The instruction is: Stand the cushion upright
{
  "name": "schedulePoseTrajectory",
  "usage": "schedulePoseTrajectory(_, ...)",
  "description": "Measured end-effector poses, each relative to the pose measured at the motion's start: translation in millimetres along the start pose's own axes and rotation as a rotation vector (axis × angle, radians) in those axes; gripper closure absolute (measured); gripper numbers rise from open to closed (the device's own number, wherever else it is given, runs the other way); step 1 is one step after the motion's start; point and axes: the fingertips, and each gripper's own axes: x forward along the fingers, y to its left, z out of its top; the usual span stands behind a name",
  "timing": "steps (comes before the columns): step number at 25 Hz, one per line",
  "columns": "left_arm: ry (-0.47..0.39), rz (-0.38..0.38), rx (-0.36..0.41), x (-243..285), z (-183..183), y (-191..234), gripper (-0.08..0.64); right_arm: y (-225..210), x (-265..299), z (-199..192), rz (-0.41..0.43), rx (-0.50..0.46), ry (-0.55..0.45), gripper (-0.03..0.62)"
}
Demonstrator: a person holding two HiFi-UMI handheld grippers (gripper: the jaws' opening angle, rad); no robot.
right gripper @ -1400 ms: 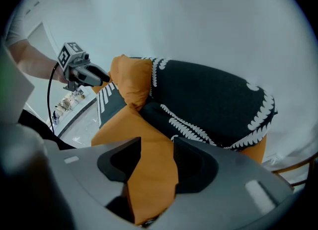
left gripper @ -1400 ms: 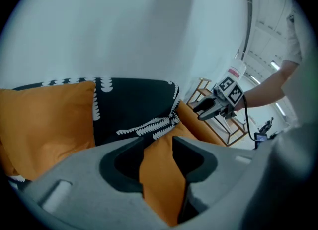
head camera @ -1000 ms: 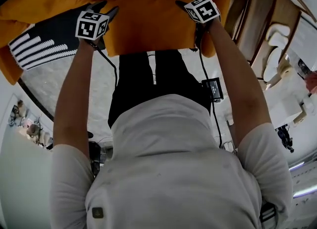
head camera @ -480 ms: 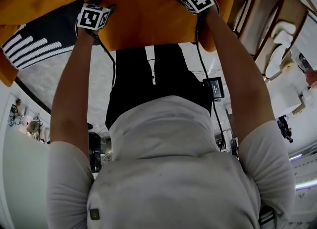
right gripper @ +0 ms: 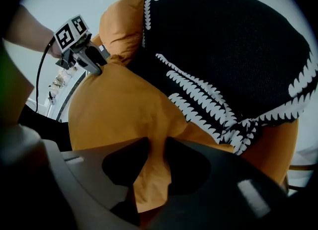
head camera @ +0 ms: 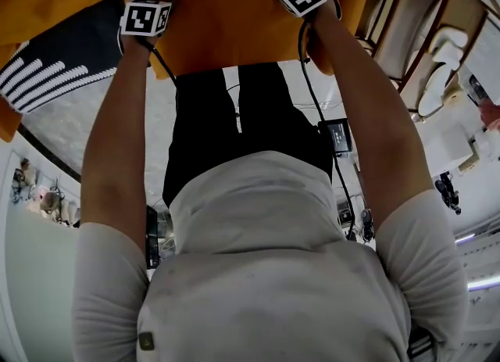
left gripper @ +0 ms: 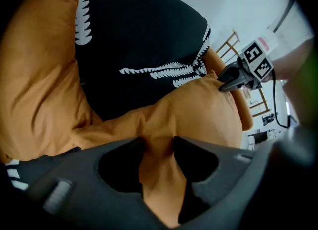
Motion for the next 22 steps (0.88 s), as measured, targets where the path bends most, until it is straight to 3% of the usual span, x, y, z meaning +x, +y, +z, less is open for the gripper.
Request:
schedulePoseTrajectory(4,-0.008,0.011,-0.006,-3,-2,-4,0.462,5,-6,-3,0.017,0.022,-0.007,0.508)
schedulePoseTrajectory(8,-0.029,0.012,-0.008,-9,-2,-7,0.525,6,-8,-8,0.003,0.04,-0.01,0.549)
schedulePoseTrajectory(22,-0.077,-0.012,0.004,-48,-19,-32,0.548,36,-57,-17,0.008,0.065,-0.09,0.572)
